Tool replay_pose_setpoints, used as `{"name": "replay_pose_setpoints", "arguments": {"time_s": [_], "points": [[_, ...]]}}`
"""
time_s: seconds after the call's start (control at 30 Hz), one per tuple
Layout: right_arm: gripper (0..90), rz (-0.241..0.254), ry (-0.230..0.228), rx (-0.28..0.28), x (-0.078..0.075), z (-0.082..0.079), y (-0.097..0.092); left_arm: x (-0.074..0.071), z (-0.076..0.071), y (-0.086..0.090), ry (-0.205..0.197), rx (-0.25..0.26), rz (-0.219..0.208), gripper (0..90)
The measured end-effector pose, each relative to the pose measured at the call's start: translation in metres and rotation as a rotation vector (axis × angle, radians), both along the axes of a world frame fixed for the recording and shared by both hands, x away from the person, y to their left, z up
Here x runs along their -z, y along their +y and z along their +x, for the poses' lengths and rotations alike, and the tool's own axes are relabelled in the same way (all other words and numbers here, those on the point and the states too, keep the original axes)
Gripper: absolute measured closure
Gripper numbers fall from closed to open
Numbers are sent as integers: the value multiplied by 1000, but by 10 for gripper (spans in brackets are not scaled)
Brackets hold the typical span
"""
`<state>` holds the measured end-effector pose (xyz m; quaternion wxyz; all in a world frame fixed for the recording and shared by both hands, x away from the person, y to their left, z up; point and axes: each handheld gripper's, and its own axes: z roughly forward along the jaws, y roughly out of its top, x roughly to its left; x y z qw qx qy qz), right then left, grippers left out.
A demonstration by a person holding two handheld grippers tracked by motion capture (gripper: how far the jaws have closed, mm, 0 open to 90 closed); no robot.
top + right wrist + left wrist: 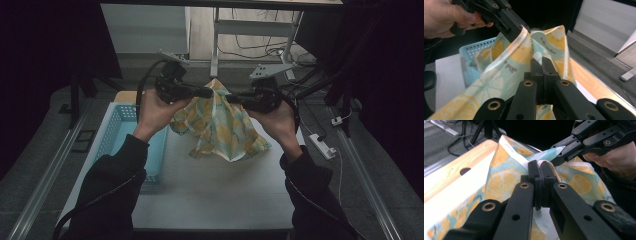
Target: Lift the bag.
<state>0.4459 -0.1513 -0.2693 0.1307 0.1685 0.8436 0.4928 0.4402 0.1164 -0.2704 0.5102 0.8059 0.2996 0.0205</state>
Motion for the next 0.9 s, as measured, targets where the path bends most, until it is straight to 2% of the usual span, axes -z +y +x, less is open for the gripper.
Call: {"name": "replay_pose_setpoints", "arguments": {"time_s": [0.23, 0.5, 0.67, 0.9], "points": [[900, -2, -28, 20, -18, 2, -1, -18, 2, 2, -29, -22, -21, 899], [900, 1, -42, 29, -25, 3, -2, -29, 2, 2, -54, -37, -32, 899], [900, -4, -52, 30, -25, 2, -2, -23, 4, -2, -58, -35, -19, 899], [900, -27, -32, 44, -7, 8, -4, -5, 8, -7, -55, -29, 5, 896]]}}
